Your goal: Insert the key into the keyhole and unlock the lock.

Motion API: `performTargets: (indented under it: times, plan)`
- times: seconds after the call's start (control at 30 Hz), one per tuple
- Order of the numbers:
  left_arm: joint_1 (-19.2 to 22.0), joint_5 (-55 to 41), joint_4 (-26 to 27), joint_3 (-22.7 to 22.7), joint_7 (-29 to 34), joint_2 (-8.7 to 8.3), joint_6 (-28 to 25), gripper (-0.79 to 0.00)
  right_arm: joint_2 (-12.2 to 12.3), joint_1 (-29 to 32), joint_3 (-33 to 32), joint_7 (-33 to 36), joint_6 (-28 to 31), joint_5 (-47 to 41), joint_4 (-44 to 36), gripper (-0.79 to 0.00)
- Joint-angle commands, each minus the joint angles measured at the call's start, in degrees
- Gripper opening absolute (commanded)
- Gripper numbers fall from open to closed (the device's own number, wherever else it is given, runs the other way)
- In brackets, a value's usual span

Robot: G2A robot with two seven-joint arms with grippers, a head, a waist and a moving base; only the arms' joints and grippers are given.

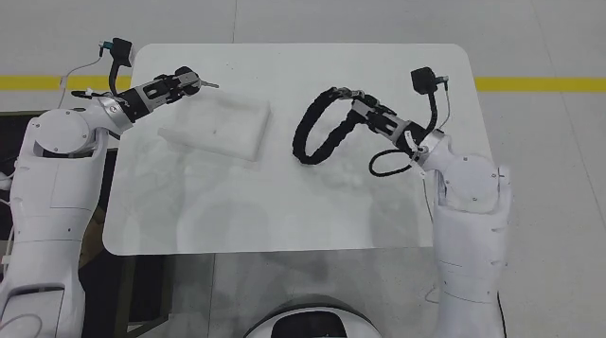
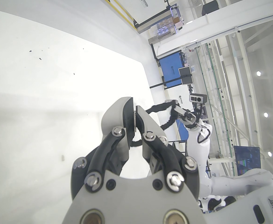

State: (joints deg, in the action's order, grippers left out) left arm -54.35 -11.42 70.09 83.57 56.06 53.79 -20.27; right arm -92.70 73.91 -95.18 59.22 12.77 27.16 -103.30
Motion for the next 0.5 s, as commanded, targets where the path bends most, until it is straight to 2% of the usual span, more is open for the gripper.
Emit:
performTargets:
  times: [0.0,0.2,0.37,0.47]
  plan:
    - [0.0,0.0,0.0,0.0,0.0,0.0,0.0,-0.785,0.59,1.11,-1.75,2.01,2.91,-9.2,-0.16,-0.785]
    - [0.0,0.0,0.0,0.0,0.0,0.0,0.0,-0.785,2.24,1.94,-2.17,7.3,5.68,-25.48,1.37,-0.785]
    - [0.0,0.0,0.0,0.0,0.0,0.0,0.0,-0.785,3.5,1.37,-0.94,13.18,3.88,-38.58,3.89,-0.785]
    - [0.0,0.0,0.0,0.0,0.0,0.0,0.0,-0.785,3.81,1.05,-0.77,14.85,2.76,-40.61,4.65,-0.785]
